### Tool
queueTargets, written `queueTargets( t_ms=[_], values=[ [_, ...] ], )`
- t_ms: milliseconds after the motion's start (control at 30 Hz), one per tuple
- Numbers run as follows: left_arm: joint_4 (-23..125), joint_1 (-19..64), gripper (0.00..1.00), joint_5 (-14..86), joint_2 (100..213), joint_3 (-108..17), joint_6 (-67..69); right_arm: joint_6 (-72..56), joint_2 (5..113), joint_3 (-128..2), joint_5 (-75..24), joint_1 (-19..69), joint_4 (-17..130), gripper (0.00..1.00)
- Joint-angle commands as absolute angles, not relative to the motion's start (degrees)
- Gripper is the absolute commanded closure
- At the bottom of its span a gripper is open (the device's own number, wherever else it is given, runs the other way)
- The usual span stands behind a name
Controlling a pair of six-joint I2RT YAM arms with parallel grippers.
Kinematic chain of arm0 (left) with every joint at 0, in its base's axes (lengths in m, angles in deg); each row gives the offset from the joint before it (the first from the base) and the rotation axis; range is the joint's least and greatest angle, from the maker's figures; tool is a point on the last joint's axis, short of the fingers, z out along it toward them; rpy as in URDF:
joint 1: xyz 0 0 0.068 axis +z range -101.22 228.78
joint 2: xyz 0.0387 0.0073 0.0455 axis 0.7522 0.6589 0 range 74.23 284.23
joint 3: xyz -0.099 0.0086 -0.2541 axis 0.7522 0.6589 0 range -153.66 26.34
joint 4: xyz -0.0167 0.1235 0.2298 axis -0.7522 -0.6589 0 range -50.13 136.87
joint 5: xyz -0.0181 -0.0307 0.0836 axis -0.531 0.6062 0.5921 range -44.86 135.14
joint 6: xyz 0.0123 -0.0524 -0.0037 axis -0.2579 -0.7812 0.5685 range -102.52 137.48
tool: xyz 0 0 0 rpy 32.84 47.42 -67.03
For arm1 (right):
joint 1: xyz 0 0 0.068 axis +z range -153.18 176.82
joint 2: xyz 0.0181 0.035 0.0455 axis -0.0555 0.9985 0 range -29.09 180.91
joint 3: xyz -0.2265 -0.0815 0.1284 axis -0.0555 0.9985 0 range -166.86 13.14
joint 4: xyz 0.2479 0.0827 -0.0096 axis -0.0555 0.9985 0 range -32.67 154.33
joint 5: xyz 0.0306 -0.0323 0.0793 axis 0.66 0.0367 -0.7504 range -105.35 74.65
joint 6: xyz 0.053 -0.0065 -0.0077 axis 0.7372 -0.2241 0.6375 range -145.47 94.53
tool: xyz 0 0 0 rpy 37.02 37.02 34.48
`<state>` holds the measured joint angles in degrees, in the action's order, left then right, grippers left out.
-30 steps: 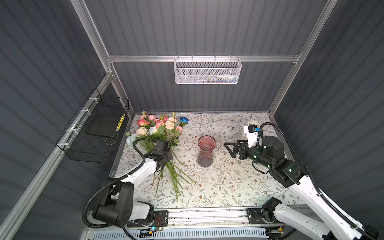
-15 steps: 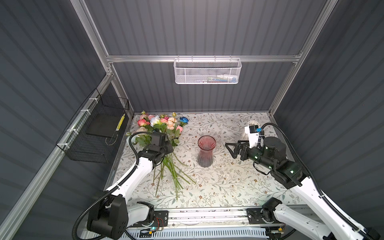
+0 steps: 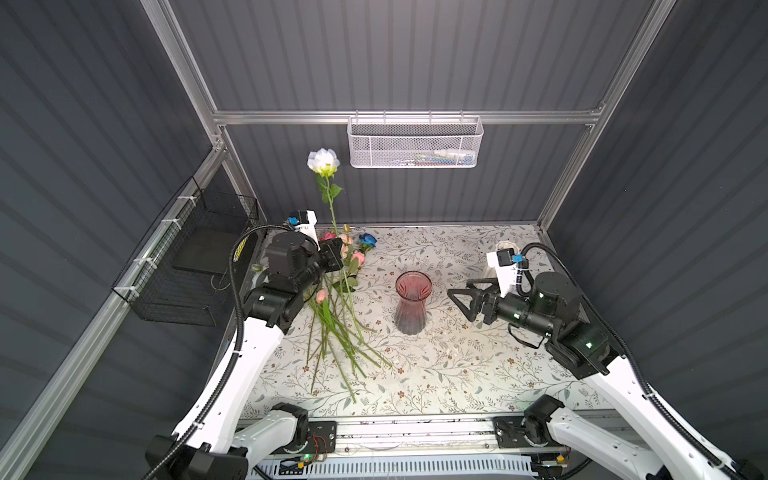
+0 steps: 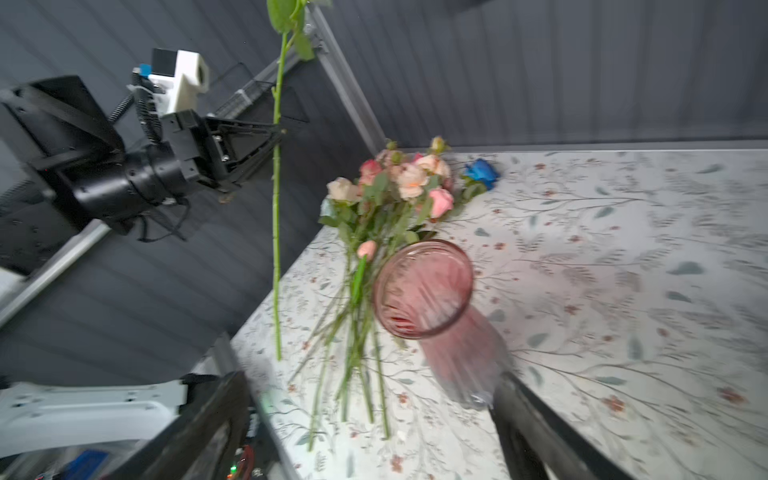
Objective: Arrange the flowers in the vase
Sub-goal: 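Lift the white rose upward out of the bouquet with the left gripper, then grasp the white rose stem with the right gripper below the left gripper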
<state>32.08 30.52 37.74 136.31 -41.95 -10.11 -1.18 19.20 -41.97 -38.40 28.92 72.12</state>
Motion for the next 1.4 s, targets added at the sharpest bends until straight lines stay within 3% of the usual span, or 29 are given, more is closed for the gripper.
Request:
queueTargets(
  t_ms=[0,267,400,567,800,933,1033,1067,1100,1200,1367],
  values=[
    [38.03,30.76,1.00,23.35,134.26,-43.27,-9.21,-1.87,24.04,-47.51,-52.46,30.74,65.24,0.10],
    [60.30,30.59,1.00,4.95,131.54,-36.69,-19.52,-4.98,40.45,-61.36,-53.27,41.43,62.25,0.09],
    [68.56,30.20,1.00,0.78,131.20,-34.93,-24.03,-5.24,45.89,-64.44,-53.72,43.91,58.59,0.11],
    [70.87,28.52,1.00,-1.24,131.92,-35.32,-25.50,-5.08,50.12,-67.72,-54.68,45.50,55.40,0.20],
    [71.25,24.86,1.00,-1.90,132.98,-35.71,-25.10,-4.38,53.26,-70.10,-54.45,45.78,52.57,0.53],
    [68.78,23.38,1.00,0.41,132.87,-36.26,-23.87,-3.68,52.92,-68.92,-54.18,45.86,50.16,0.84],
    [66.17,23.46,0.46,4.14,131.16,-36.24,-22.44,-5.69,50.17,-66.59,-50.69,45.78,50.63,0.98],
    [64.80,23.38,0.32,5.72,130.31,-36.24,-21.65,-6.56,48.78,-65.63,-49.00,45.73,51.09,1.00],
    [63.50,23.38,0.24,7.10,129.51,-36.29,-20.82,-7.33,47.52,-64.82,-47.75,45.65,51.66,1.00],
    [58.58,23.38,0.02,13.27,125.89,-35.95,-17.69,-10.43,43.34,-62.85,-43.09,44.86,54.65,1.00],
    [49.55,23.38,0.00,25.07,118.26,-32.62,-11.74,-17.45,38.92,-62.33,-31.84,42.89,58.40,1.00]
  ],
)
